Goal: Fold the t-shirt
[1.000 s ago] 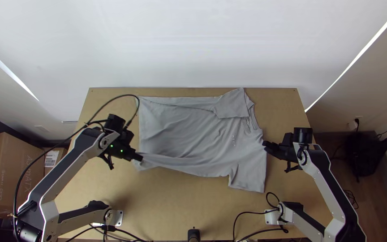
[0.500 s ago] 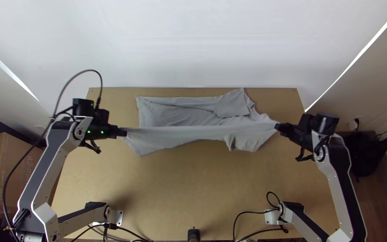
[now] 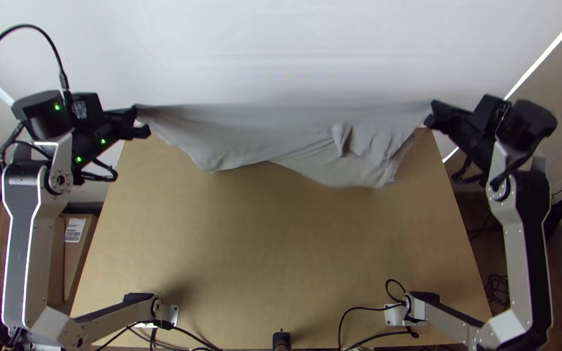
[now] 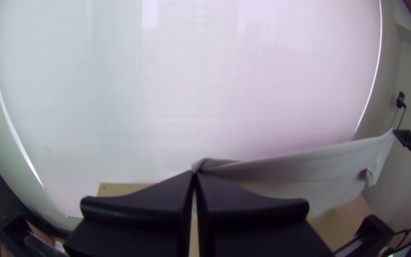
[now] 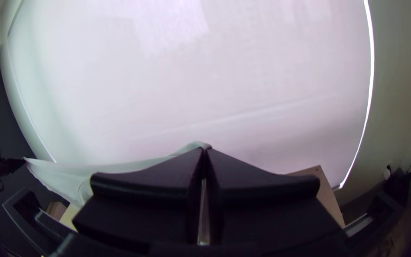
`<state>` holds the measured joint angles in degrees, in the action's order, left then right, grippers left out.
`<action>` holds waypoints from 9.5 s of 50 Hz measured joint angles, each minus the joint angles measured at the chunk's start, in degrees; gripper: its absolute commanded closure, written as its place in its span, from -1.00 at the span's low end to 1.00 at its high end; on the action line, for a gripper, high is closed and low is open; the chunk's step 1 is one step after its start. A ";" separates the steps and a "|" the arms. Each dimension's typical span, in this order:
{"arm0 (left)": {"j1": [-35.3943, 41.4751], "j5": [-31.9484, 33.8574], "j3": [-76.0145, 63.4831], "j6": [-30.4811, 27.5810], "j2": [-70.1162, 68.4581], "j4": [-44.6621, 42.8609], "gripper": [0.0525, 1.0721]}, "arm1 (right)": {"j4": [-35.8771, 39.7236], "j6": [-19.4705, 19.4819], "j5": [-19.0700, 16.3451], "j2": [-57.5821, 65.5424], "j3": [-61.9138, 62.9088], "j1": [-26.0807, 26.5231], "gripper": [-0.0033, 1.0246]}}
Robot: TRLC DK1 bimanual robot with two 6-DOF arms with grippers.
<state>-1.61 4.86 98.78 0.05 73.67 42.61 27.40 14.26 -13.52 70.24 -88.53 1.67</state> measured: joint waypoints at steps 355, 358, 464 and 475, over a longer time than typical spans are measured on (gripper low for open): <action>-3.37 6.73 -38.75 8.37 -3.23 -11.56 -0.91 | 30.99 -4.90 -5.40 13.49 38.42 -1.29 -0.01; -3.37 6.75 -38.75 7.08 -3.26 -9.99 -0.91 | 28.72 -4.81 -5.40 13.68 38.91 -1.29 -0.01; 14.43 4.00 -56.87 -24.17 0.22 13.40 0.95 | 22.40 -3.65 -5.40 7.30 44.52 0.39 0.95; 4.28 4.17 -57.55 -30.10 -2.47 13.99 0.95 | 21.16 -4.07 -4.04 7.30 45.48 2.21 0.95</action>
<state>2.68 9.04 41.23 -30.04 71.20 56.60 48.56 10.20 -17.56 77.54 -43.05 3.88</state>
